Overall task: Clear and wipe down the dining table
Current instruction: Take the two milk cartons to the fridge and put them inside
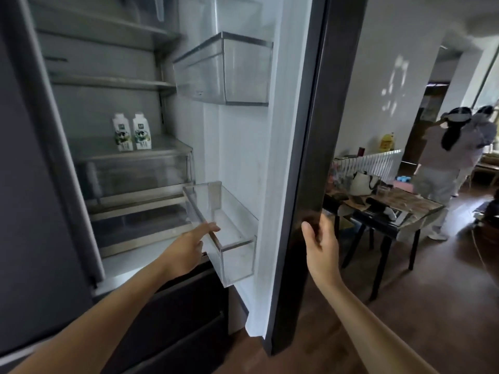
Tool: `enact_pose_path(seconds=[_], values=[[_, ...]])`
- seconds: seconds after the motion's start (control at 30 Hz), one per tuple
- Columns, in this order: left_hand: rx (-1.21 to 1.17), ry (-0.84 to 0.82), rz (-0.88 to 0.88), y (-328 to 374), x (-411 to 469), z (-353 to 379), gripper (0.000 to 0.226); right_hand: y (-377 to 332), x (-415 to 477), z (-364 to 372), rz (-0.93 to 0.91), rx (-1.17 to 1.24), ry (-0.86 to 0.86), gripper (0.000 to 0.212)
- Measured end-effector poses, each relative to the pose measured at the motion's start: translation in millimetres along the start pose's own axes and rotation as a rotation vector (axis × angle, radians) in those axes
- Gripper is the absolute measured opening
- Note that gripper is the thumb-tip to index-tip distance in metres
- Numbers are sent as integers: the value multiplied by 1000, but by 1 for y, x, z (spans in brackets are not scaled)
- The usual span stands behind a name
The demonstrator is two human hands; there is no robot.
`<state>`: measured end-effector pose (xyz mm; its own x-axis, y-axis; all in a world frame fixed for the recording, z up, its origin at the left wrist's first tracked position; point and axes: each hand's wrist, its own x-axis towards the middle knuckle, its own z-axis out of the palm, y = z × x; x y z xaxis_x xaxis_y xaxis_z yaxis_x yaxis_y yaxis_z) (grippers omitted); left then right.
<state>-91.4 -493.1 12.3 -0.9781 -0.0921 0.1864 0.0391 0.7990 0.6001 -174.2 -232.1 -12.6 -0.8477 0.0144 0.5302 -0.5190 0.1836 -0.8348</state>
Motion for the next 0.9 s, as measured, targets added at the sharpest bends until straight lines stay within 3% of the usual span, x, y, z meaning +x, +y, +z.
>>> enact_pose_path(seconds=[0.1, 0.23, 0.43, 0.67, 0.9], values=[[-17, 52, -22, -7, -23, -22, 53, -14, -25, 24, -30, 2, 48, 69], [-65, 133, 16, -14, -48, -44, 49, -34, -53, 56, -39, -5, 55, 77], [-141, 157, 154, -21, -88, -62, 51, -66, -89, 116, -30, -68, 44, 52], [-263, 91, 1, -64, -102, -81, 63, -96, -111, 200, -13, -49, -22, 52], [-408, 166, -161, -113, -97, -118, 69, -121, -114, 280, -38, -69, -36, 50]])
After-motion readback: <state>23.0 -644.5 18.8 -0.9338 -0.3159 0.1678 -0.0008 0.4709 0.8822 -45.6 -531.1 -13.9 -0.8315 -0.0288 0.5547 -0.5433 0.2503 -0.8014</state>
